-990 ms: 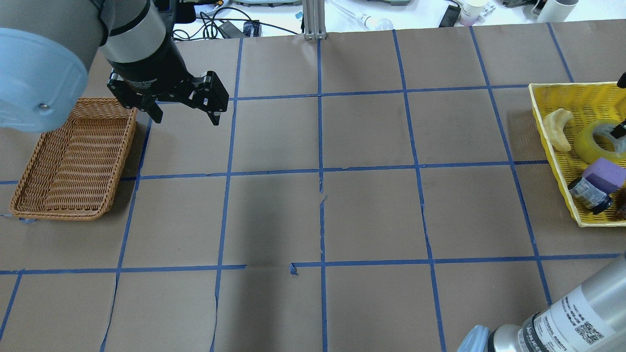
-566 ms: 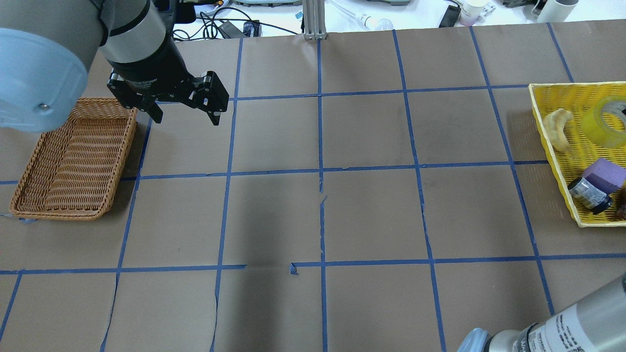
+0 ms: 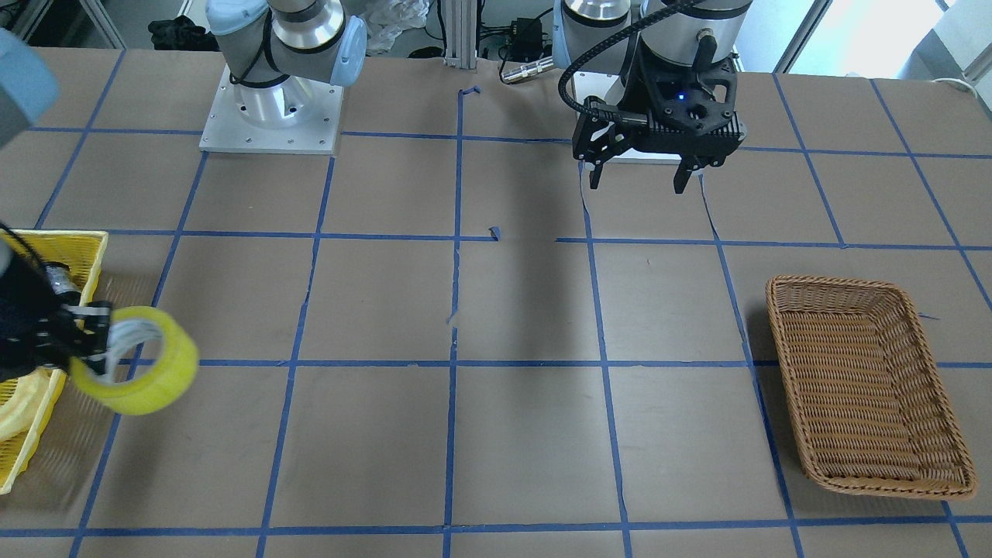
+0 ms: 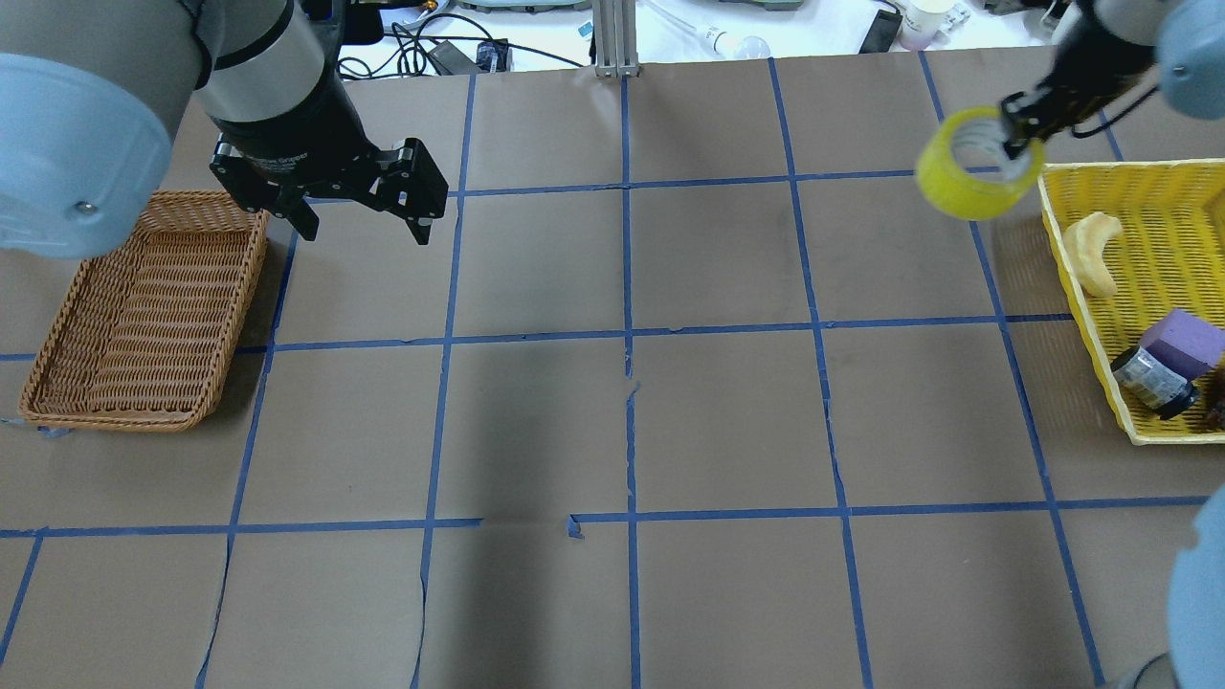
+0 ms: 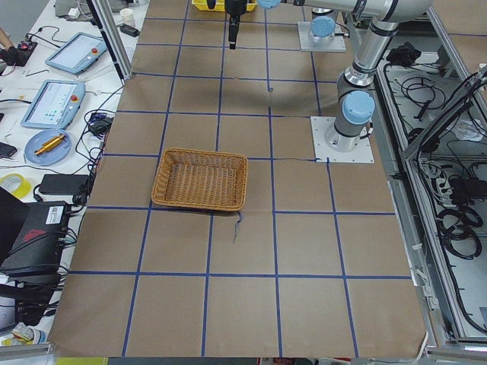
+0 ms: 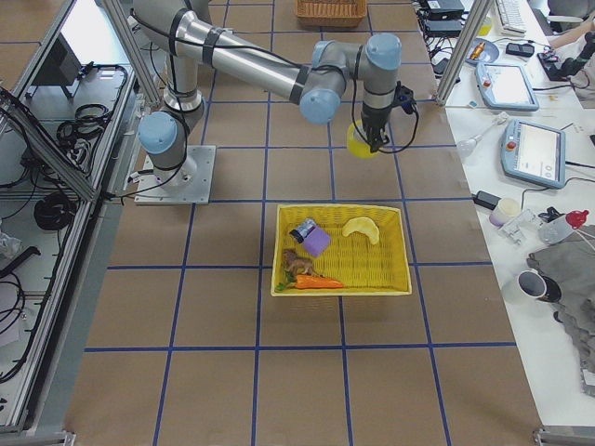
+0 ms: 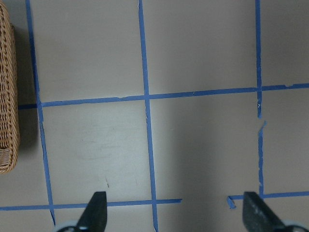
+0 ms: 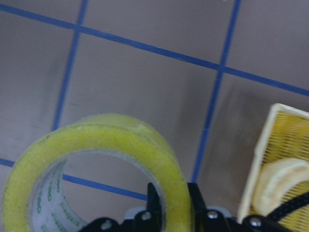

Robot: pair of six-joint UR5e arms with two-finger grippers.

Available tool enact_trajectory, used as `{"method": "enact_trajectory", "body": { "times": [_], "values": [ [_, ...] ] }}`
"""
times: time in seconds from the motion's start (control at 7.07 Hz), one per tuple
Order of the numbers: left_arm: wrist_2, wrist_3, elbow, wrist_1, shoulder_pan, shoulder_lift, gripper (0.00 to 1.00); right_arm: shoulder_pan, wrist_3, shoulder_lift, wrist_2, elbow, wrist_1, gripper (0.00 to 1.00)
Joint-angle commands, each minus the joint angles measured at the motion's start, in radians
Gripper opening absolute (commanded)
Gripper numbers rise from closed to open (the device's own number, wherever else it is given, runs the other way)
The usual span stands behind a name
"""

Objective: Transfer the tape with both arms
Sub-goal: 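Lift the tape roll and carry it with the right gripper to table center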

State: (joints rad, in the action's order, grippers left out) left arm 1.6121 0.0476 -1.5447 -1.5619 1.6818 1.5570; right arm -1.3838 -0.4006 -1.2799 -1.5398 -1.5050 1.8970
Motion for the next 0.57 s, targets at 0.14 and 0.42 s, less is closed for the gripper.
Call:
{"method": "enact_trajectory", "body": {
  "times": [0.14,0.42],
  "values": [
    [0.002,0.0,0.0,-0.001,-0.001,0.0,1.0,-0.373,0.553,0.152,0.015,0.003,0.16,0.0],
    [0.003,0.0,0.0,-0.007,-0.001,0.0,1.0,-0.476,0.742,0.296,0.017,0.009,0.313,0.0]
  ]
}}
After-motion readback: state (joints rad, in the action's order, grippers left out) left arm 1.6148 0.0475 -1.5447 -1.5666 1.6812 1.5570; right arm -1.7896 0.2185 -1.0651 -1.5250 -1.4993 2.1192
